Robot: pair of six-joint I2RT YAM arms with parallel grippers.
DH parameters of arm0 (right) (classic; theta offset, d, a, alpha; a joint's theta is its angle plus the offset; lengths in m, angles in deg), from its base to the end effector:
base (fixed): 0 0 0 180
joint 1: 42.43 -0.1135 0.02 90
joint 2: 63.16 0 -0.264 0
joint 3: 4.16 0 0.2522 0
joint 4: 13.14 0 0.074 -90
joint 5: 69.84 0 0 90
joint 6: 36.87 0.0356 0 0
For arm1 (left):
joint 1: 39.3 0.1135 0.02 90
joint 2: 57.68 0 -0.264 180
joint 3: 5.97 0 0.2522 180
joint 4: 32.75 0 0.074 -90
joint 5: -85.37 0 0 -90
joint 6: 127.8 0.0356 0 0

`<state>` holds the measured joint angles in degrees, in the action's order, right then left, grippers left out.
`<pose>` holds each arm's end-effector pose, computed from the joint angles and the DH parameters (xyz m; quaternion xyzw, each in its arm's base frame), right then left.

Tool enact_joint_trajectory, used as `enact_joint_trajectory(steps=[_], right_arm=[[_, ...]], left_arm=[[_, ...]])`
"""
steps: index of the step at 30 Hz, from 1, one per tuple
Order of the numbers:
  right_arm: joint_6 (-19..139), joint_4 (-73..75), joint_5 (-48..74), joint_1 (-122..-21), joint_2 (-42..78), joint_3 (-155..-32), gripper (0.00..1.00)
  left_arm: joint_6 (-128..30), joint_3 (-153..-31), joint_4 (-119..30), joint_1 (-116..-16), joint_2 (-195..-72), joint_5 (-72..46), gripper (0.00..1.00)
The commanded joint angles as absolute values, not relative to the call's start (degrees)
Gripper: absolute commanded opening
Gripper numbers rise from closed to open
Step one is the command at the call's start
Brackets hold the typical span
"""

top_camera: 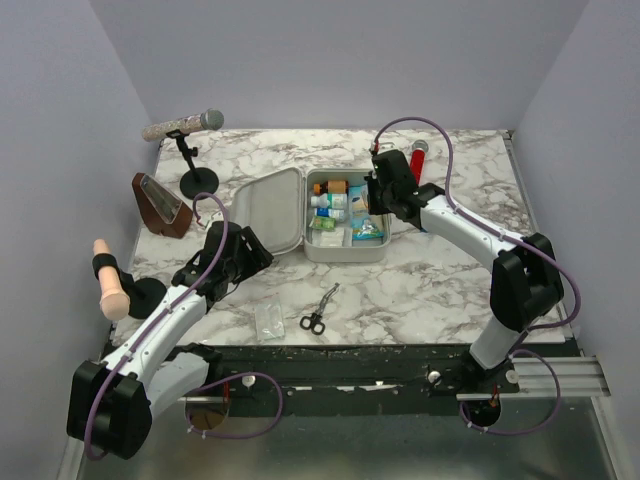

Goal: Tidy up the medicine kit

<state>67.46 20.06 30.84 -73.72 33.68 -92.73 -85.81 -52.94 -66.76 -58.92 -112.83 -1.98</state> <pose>0.3304 0.1931 0.2672 -0.0960 0.9034 0.0804 0.4101 0.1889 -0.0656 0.2207 -0.2332 0.8838 -0.2079 0.3483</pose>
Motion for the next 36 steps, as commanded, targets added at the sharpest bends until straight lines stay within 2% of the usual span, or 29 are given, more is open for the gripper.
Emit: enact_joint_trajectory(steps=[1, 9, 14, 17, 21, 28, 29, 32, 36], right_arm=[[67.37, 21.1, 33.87, -73.02, 36.67, -96.58, 0.01], [69.39, 24.53, 32.12, -72.31, 44.68, -106.25, 0.02], [69.3, 25.23, 31.94, -72.31, 45.04, -107.66, 0.49], [69.39, 25.14, 31.68, -72.31, 43.72, -106.79, 0.62], [68.87, 23.57, 29.14, -72.31, 41.08, -103.54, 0.65], [67.2, 20.49, 20.7, -72.23, 41.51, -99.93, 0.46], [67.37, 20.57, 20.52, -72.4, 41.78, -99.84, 0.47], [67.46, 19.0, 20.51, -72.75, 40.99, -98.09, 0.63], [62.29, 17.58, 22.87, -74.59, 40.64, -96.94, 0.73]], left_arm=[[-85.35, -53.57, -65.32, -58.9, -113.49, -3.49, 0.73], [-85.17, -53.3, -65.75, -58.9, -113.75, -3.14, 0.73], [-85.0, -53.48, -66.2, -58.9, -113.49, -2.79, 0.73], [-85.0, -53.65, -66.02, -58.9, -113.84, -3.05, 0.73], [-85.08, -53.65, -65.93, -58.81, -114.28, -3.14, 0.73], [-85.17, -53.74, -65.58, -58.81, -114.89, -3.23, 0.73], [-85.17, -53.92, -65.93, -58.9, -114.89, -3.23, 0.73], [-85.08, -53.92, -66.46, -58.82, -114.37, -2.79, 0.73], [-85.17, -53.3, -65.85, -58.9, -114.01, -2.87, 0.73]])
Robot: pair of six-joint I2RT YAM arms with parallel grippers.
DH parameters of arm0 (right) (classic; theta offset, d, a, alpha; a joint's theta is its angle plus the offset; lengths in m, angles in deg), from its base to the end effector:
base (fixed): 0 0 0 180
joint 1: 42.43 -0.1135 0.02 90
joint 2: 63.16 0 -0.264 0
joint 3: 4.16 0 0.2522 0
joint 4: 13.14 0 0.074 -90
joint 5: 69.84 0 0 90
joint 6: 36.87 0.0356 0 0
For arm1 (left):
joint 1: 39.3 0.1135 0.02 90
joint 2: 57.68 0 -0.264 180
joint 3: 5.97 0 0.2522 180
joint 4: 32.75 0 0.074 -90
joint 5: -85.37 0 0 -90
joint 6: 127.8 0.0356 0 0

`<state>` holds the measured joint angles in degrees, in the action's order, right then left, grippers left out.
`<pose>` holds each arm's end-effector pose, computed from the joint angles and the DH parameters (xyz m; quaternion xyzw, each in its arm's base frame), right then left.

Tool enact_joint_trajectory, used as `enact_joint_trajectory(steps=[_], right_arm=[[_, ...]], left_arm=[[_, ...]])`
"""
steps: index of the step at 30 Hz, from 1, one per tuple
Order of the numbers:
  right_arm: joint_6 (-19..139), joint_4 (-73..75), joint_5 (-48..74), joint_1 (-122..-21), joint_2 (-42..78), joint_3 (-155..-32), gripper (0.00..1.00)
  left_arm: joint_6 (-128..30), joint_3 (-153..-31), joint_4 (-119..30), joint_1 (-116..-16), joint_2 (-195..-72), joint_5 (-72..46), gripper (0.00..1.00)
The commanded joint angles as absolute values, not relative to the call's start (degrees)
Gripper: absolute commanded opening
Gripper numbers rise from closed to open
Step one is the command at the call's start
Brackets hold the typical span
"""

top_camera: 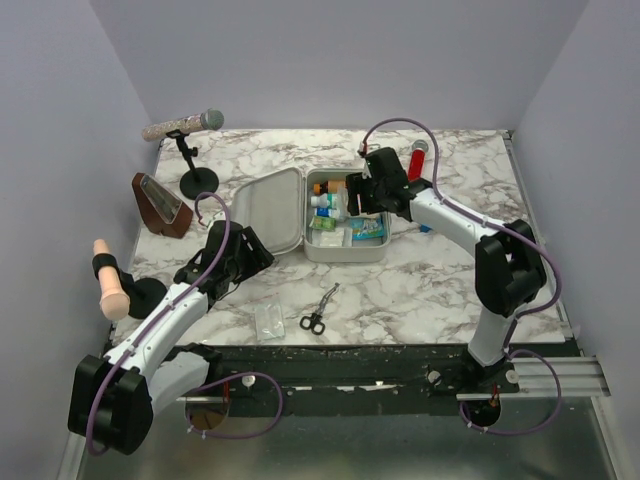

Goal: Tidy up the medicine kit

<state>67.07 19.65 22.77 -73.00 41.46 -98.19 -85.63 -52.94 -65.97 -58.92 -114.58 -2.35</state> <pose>0.3574 0.2092 0.2474 -0.1239 0.9098 0.1305 0.3741 0.1928 -0.0672 0.2162 -0.2312 0.8878 -0.2055 0.3407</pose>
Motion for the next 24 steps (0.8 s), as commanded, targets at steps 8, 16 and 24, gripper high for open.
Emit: enact_joint_trajectory(steps=[8, 16, 24], right_arm=[[53.75, 19.96, 36.33, -78.2, 42.31, -95.45, 0.78], [49.97, 20.13, 41.07, -79.69, 45.73, -95.79, 0.81], [49.88, 21.72, 45.73, -79.87, 51.97, -102.03, 0.8]], left_arm=[[-85.08, -53.39, -66.2, -58.9, -114.02, -3.05, 0.73], [-85.08, -53.39, -65.23, -58.9, -115.16, -4.02, 0.73], [-84.91, -53.3, -66.02, -58.9, -115.16, -3.67, 0.73]])
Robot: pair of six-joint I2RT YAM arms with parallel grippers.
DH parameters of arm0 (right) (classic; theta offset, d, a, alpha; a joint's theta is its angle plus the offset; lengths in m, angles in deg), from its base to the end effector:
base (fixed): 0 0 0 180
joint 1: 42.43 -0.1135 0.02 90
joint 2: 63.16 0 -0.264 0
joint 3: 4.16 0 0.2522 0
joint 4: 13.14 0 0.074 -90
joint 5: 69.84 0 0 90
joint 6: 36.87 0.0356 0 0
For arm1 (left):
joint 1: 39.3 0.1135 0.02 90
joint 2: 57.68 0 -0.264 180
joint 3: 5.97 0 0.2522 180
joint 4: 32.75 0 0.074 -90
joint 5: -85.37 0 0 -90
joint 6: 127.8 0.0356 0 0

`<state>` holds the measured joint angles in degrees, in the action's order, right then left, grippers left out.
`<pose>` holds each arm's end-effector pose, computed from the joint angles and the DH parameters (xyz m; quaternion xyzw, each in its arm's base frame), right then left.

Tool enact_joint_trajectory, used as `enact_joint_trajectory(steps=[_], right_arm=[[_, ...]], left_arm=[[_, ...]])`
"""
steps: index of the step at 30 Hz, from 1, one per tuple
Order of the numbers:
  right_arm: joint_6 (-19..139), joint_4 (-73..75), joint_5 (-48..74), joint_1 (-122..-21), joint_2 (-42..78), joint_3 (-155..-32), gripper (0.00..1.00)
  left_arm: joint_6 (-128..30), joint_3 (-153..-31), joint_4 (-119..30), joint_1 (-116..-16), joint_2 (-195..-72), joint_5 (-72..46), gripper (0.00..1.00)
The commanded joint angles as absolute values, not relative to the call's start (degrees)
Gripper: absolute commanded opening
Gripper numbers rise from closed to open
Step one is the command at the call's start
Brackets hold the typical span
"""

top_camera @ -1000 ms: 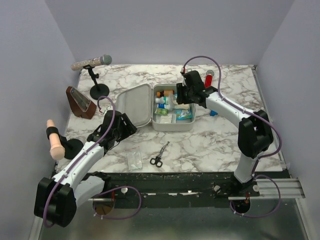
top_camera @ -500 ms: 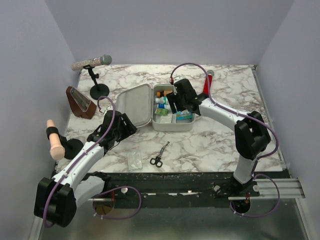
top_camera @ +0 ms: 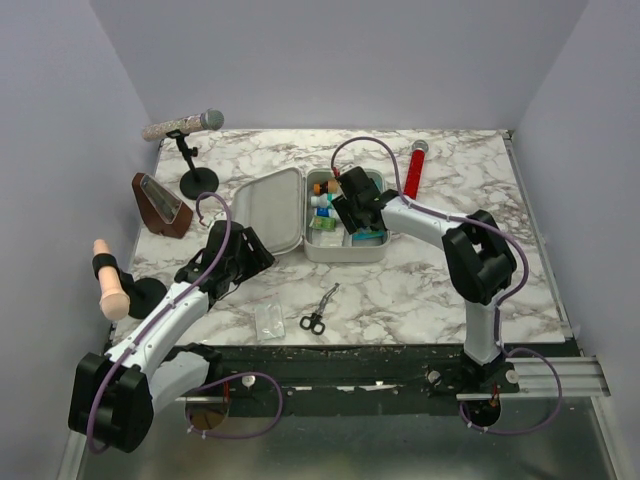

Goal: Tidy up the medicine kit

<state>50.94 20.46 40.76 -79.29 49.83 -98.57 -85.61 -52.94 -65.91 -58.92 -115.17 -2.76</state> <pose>0.3499 0.2467 0.1914 -0.2565 0.8966 -0.0665 0.3548 0.1938 -0.0678 0.2144 -0.2301 0.8900 -0.2058 0.3354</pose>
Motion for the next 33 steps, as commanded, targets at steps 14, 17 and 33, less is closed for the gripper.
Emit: enact_joint_trajectory(steps=[14, 17, 33], right_arm=[[48.12, 13.02, 53.04, -80.05, 50.13, -100.45, 0.68], [46.9, 11.52, 52.33, -80.13, 50.48, -100.71, 0.56], [43.9, 9.15, 51.19, -79.87, 53.03, -103.0, 0.12]], left_arm=[[-84.82, -53.21, -65.93, -58.9, -115.95, -3.67, 0.73], [-84.82, -52.86, -65.84, -58.9, -115.86, -3.67, 0.73], [-84.82, -52.69, -65.67, -58.9, -116.74, -3.84, 0.73]])
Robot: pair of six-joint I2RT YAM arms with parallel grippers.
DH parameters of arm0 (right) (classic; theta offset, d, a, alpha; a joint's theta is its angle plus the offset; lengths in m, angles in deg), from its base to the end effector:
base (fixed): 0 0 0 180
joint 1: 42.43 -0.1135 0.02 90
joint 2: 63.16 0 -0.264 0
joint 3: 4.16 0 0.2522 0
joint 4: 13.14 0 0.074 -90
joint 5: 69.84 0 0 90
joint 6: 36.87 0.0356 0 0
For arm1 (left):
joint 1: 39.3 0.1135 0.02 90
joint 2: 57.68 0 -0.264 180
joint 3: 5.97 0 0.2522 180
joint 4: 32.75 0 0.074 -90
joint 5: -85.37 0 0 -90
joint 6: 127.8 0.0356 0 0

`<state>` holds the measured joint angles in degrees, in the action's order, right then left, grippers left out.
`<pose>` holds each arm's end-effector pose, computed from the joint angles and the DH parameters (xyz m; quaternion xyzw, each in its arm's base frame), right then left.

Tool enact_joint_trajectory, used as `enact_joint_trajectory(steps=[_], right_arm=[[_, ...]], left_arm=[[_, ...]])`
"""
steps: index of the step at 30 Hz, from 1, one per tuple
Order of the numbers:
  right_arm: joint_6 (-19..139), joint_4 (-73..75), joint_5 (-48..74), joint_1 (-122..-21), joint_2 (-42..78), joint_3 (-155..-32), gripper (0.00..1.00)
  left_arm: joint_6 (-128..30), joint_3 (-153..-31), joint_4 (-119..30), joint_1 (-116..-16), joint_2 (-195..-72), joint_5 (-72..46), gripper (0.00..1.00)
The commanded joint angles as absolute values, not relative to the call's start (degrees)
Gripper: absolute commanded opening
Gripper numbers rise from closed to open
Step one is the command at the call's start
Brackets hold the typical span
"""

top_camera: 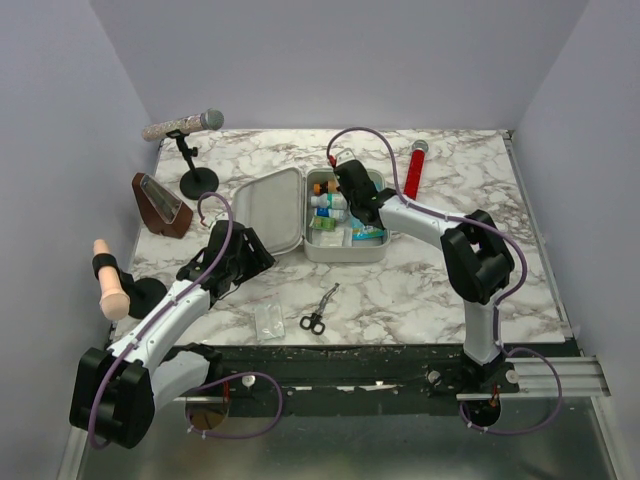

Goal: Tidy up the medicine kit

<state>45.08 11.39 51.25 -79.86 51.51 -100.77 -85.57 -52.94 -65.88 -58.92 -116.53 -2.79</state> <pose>0.3660 0.2570 0.2045 -0.2416 0.8552 -0.1391 0.4369 0.1960 -0.0687 0.2100 -0.2306 0.8946 -0.1999 0.3265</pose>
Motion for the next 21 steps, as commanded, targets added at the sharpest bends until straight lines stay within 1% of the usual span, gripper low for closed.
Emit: enact_joint_trajectory(steps=[1, 2, 4, 7, 8, 11, 15, 17, 19, 21], right_arm=[[43.82, 9.23, 50.67, -79.87, 53.12, -103.18, 0.04], [43.82, 9.32, 50.31, -79.87, 53.29, -103.18, 0.01], [44.08, 9.32, 50.13, -79.87, 53.38, -103.35, 0.01], [44.25, 9.5, 50.04, -79.87, 53.65, -103.62, 0.32], [44.34, 9.5, 50.04, -79.87, 53.73, -103.7, 0.39], [44.26, 9.67, 49.61, -79.78, 54.26, -104.41, 0.47], [44.43, 10.55, 47.85, -79.52, 55.66, -106.25, 0.47], [44.52, 11.25, 46.89, -79.34, 56.72, -107.22, 0.45], [45.22, 11.87, 45.92, -79.08, 57.16, -107.92, 0.29], [46.18, 11.87, 45.04, -78.64, 56.9, -107.84, 0.11]], left_arm=[[-84.82, -52.77, -65.67, -58.9, -116.65, -3.84, 0.73], [-84.82, -52.69, -65.76, -58.9, -116.39, -3.76, 0.73], [-84.82, -52.51, -65.76, -58.9, -116.3, -3.75, 0.73], [-84.73, -52.51, -65.67, -58.9, -116.39, -3.84, 0.73], [-84.82, -52.42, -65.58, -58.9, -116.39, -3.84, 0.73], [-84.73, -52.42, -65.58, -58.9, -116.56, -3.84, 0.73], [-84.82, -52.51, -65.67, -58.9, -116.48, -3.84, 0.73], [-84.82, -52.42, -65.76, -58.9, -116.56, -3.84, 0.73], [-84.73, -52.42, -65.84, -58.9, -116.56, -3.75, 0.73], [-84.82, -52.42, -66.02, -58.9, -116.48, -3.67, 0.73]])
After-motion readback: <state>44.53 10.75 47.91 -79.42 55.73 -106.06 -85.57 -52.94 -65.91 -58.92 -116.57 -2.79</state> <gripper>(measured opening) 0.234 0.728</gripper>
